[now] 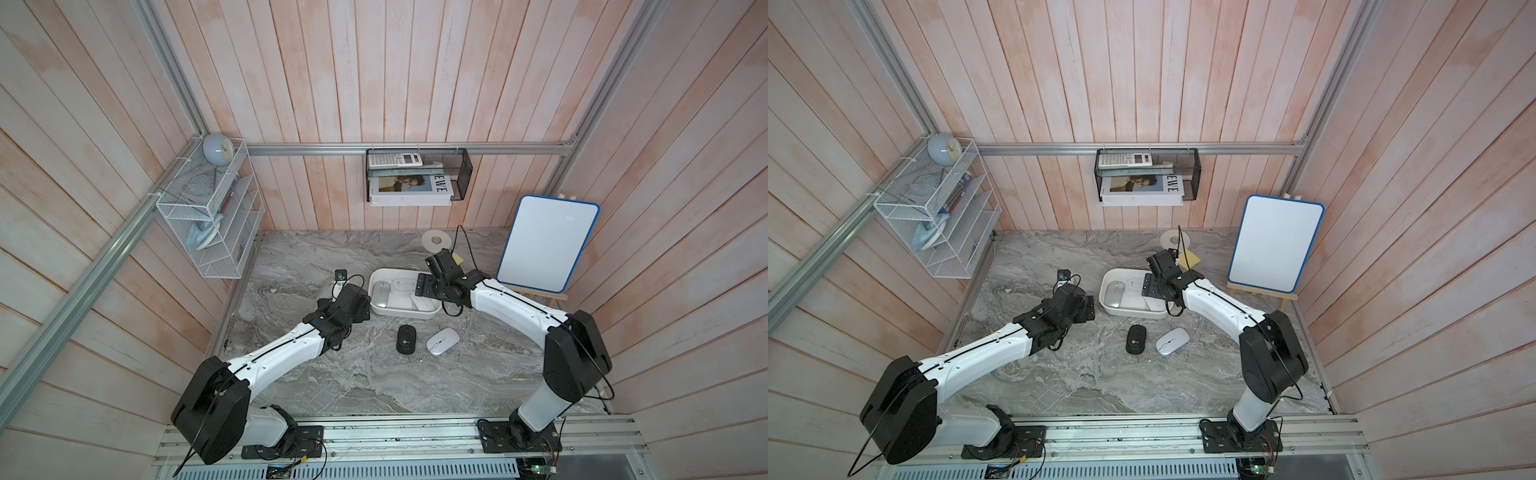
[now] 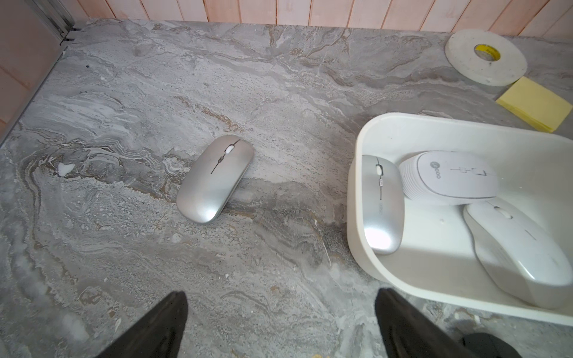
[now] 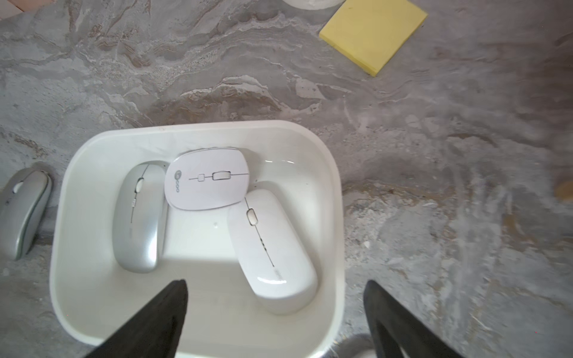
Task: Take out the mouse from the storage box
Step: Pick up the mouse from the storage box.
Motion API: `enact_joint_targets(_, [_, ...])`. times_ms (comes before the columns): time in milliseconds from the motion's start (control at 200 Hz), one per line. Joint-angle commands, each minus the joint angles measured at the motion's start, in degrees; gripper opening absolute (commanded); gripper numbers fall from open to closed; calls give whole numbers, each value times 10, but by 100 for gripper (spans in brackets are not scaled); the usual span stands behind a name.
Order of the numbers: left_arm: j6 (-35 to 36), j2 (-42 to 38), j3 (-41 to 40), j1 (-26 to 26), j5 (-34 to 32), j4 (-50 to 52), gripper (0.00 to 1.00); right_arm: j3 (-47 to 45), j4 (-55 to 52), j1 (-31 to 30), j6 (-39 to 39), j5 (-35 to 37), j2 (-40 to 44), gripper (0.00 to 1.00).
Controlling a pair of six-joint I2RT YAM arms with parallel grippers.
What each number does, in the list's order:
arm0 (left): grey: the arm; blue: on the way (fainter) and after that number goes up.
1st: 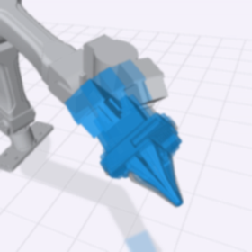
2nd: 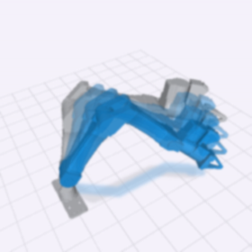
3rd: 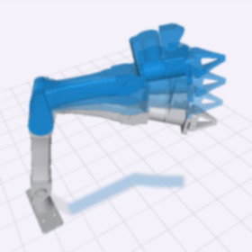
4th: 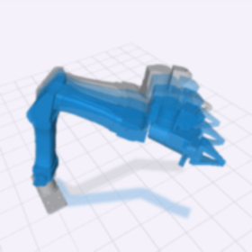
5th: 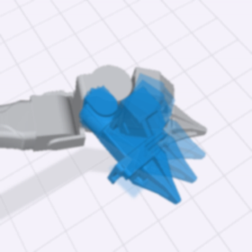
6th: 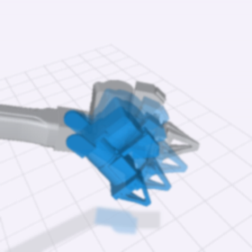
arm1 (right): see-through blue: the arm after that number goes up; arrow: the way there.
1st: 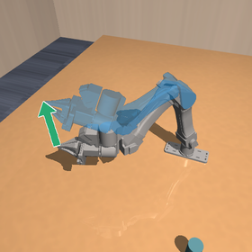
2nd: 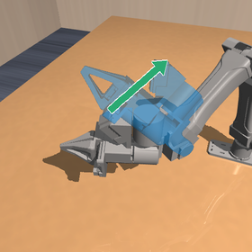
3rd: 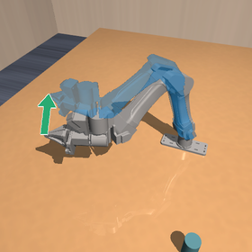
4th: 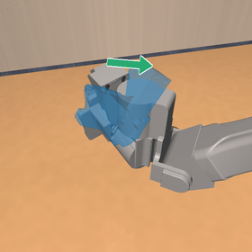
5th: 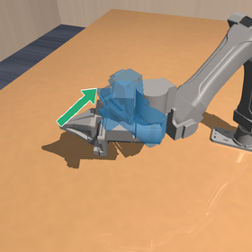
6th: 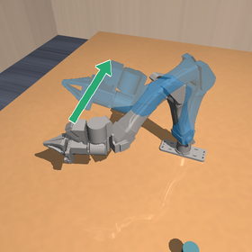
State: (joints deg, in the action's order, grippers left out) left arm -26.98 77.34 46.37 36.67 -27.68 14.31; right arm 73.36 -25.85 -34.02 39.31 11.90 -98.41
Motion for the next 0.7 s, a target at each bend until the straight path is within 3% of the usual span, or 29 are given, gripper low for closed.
enact_joint_targets(0, [11,-21,-25,-8,7,-31,100,33,31,12,50,-54,-45,93])
enact_joint_targets(245, [11,-35,-50,-17,19,-46,100,72,77,32,99,-110,-132,93])
enact_joint_targets(695, [8,-24,-56,-22,32,-56,100,129,100,33,98,-179,-229,94])
